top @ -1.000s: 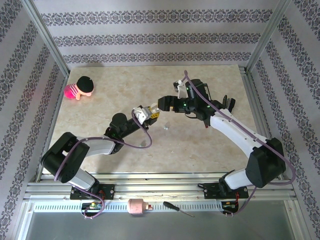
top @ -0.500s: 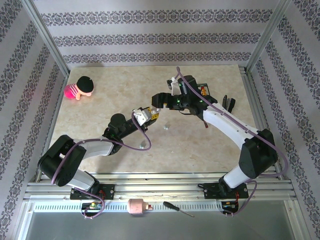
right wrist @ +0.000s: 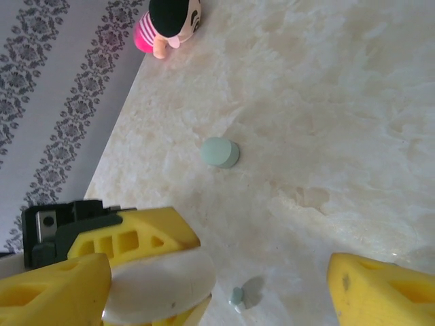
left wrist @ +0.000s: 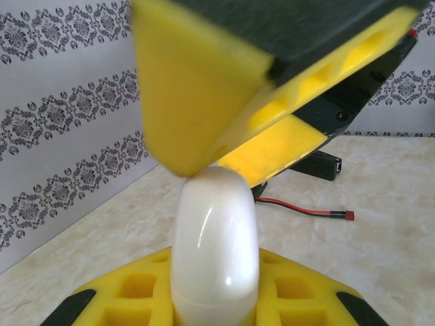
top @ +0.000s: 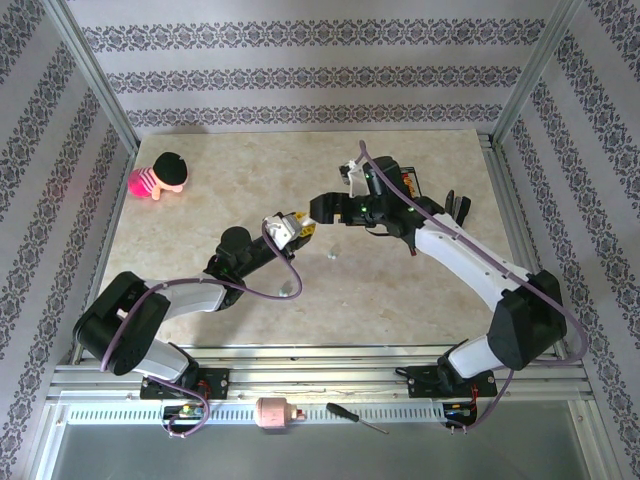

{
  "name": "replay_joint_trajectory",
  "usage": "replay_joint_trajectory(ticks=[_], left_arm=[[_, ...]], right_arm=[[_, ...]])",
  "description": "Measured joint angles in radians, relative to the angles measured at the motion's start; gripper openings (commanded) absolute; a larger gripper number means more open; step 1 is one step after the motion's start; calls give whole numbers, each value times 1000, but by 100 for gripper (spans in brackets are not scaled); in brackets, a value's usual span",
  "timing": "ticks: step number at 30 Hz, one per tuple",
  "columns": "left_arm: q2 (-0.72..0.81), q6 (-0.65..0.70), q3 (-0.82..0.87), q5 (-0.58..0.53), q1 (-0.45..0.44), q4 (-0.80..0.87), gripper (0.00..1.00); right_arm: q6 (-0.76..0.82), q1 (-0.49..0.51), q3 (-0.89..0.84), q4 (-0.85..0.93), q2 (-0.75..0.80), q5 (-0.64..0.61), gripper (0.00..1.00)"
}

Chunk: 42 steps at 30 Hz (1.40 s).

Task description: Insert the wireless bluetooth earbuds into the charging case

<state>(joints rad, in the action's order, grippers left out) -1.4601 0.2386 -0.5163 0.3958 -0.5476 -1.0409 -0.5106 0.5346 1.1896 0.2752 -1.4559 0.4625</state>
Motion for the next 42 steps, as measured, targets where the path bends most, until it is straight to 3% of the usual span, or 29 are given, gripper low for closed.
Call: replay_joint_trajectory(ticks=[4,11,19,27,32,35,39,42], left_arm=[[41,9,0,59,0,72,0],[167,51,-2,184,0,278,0],[251,114,-43,298,0,502,0],[253,130,-63,376,0,578,0],[253,129,-64,402,0,581,0],[253,129,-64,406,0,581,0],[252,128,-64,405,2,581,0],[248,125,-64,407,5,581,19]], right_arm=[[159,0,-27,1,78,10,83],[678,0,-122,13,269,109,81],[1115,18,-92,198,235,216,74],[1256,71,-6,320,114,189,48],[1264,77,-6,327,87,190,41],[1271,79,-2,333,74,195,30],[1270,82,5,343,62,201,26],[1269,83,6,346,61,200,26]])
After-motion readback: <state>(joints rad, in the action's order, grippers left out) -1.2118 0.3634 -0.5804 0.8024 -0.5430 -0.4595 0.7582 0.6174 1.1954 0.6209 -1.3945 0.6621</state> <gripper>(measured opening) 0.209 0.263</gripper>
